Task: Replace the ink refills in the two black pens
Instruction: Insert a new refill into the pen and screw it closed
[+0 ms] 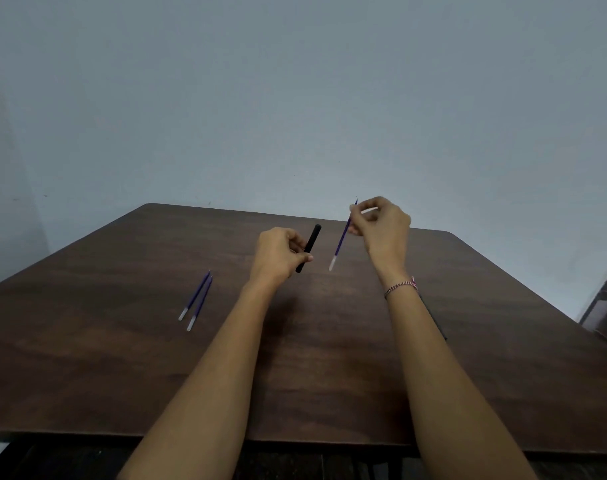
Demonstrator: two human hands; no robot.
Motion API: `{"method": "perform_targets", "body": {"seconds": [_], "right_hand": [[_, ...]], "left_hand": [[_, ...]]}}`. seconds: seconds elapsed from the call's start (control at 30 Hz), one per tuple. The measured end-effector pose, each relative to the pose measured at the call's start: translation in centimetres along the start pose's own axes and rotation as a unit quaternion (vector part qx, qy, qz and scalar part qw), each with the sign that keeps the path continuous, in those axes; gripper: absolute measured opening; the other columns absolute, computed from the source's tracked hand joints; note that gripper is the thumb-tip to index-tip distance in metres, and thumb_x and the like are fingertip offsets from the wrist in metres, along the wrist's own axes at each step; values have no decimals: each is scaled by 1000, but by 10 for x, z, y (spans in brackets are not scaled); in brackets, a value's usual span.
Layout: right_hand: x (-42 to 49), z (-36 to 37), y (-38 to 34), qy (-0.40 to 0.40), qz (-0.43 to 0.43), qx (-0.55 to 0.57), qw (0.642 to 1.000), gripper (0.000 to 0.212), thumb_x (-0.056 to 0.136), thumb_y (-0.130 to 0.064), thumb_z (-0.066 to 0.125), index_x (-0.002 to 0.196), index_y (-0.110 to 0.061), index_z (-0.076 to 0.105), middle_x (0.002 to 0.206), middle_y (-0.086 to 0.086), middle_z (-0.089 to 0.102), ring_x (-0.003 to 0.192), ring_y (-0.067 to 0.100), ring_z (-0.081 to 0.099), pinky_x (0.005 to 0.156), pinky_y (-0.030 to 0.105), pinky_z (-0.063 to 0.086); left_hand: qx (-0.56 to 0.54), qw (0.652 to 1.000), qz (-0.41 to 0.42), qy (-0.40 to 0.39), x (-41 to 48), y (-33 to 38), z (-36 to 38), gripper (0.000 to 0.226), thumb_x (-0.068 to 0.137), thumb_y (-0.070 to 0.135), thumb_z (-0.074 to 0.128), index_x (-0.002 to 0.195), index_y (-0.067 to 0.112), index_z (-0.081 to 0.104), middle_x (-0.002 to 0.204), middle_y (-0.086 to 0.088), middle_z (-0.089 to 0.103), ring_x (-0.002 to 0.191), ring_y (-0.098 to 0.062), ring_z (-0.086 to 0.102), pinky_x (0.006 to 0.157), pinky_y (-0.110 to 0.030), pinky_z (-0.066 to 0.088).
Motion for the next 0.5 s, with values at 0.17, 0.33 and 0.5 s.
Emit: {"method": "perform_targets", "body": {"seconds": [0.17,0.33,0.5], "right_hand": [[0,-6,-10,88,-36,114,989,15,86,-16,67,75,-20,58,62,2,67,59,14,70,65,26,57],[-2,-11,-18,138,-58,184,972,19,86,-14,67,74,-22,56,65,3,65,59,13,69,62,22,55],[-3,-13,-21,149,-58,214,964,13,87,-12,67,79,-13,57,67,12,65,57,12,68,61,20,54]], "left_hand": [[-4,1000,8,-11,0,-1,-1,22,65,13,84,81,14,69,64,10,59,59,1,58,47,-9,46],[1,1000,9,-10,0,-4,-1,22,64,9,85,80,13,70,62,9,59,55,2,56,51,-8,43],[6,1000,13,-11,1,-3,0,22,64,7,84,81,13,71,64,7,60,57,-3,57,57,-14,47]]}}
Point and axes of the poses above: each hand's wrist, its own x-axis towards the middle knuckle, its own z-axis out of the palm, y = z × x, the point moved 2 cm from there along x, towards the middle knuckle
